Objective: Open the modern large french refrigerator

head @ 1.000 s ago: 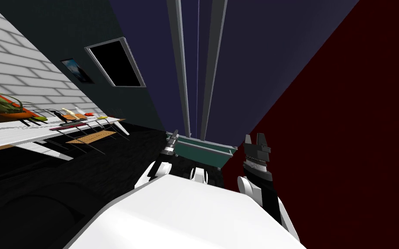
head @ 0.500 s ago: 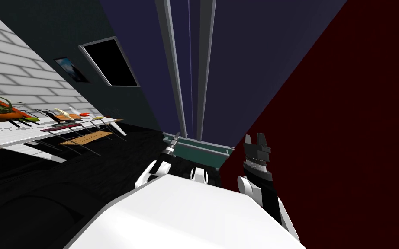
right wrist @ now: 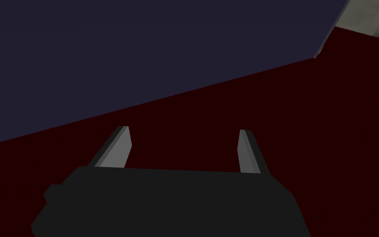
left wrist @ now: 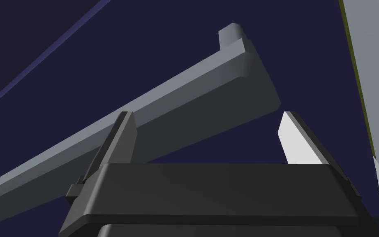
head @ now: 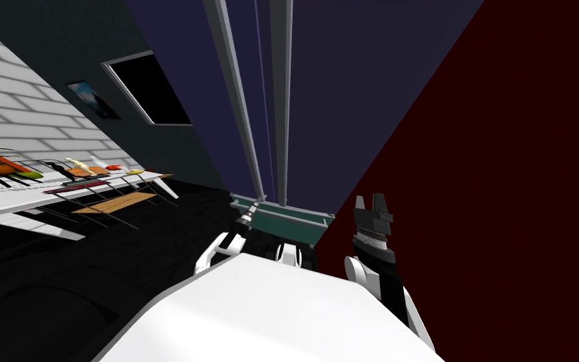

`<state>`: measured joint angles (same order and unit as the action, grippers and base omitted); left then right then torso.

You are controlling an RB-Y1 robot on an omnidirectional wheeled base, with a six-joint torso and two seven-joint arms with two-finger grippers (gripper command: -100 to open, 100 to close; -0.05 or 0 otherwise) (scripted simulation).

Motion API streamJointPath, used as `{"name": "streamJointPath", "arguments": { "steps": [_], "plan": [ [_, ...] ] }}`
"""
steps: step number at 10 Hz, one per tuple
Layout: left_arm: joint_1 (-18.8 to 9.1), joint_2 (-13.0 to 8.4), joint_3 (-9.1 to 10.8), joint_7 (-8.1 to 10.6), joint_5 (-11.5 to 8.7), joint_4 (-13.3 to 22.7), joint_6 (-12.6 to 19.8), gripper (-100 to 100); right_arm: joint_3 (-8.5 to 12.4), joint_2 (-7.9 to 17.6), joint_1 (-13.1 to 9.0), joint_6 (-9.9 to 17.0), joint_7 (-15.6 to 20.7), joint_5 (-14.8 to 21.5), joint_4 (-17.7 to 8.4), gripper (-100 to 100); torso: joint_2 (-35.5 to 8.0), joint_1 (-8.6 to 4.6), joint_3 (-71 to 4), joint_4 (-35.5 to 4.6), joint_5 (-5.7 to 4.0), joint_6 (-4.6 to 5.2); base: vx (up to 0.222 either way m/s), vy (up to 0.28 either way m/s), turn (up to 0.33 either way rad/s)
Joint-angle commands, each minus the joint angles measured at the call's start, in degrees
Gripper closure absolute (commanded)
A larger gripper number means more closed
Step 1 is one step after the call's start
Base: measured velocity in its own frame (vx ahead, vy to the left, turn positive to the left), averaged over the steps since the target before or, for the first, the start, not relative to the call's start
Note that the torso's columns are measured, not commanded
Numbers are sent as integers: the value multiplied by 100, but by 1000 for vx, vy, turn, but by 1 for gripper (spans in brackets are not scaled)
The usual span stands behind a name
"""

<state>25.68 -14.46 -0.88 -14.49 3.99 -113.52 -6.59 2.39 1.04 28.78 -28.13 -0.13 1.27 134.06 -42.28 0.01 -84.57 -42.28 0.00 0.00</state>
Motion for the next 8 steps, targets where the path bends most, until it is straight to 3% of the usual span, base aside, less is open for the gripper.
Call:
{"name": "streamJointPath", "arguments": {
  "steps": [1,3,6,7,8],
  "plan": [
    [-46,-214,46,-90,149,181,323,-100,0,0,0,0,0,0,0,0,-3,0,2,-1,0,0,28,-84,-25],
    [-95,-344,72,-157,256,341,513,-100,0,0,0,0,0,0,0,0,1,-2,0,0,0,0,43,-81,-21],
    [-35,-327,75,-138,220,191,525,-100,1,1,1,0,0,0,0,0,15,13,-7,3,4,1,58,-17,-12],
    [-35,-330,77,-137,219,181,539,100,1,1,0,0,0,0,0,0,2,8,-3,2,3,0,9,-1,2],
    [-63,-437,83,-90,167,229,501,100,1,1,0,0,0,0,0,0,-14,2,8,-4,1,0,-82,96,-193]
  ]
}}
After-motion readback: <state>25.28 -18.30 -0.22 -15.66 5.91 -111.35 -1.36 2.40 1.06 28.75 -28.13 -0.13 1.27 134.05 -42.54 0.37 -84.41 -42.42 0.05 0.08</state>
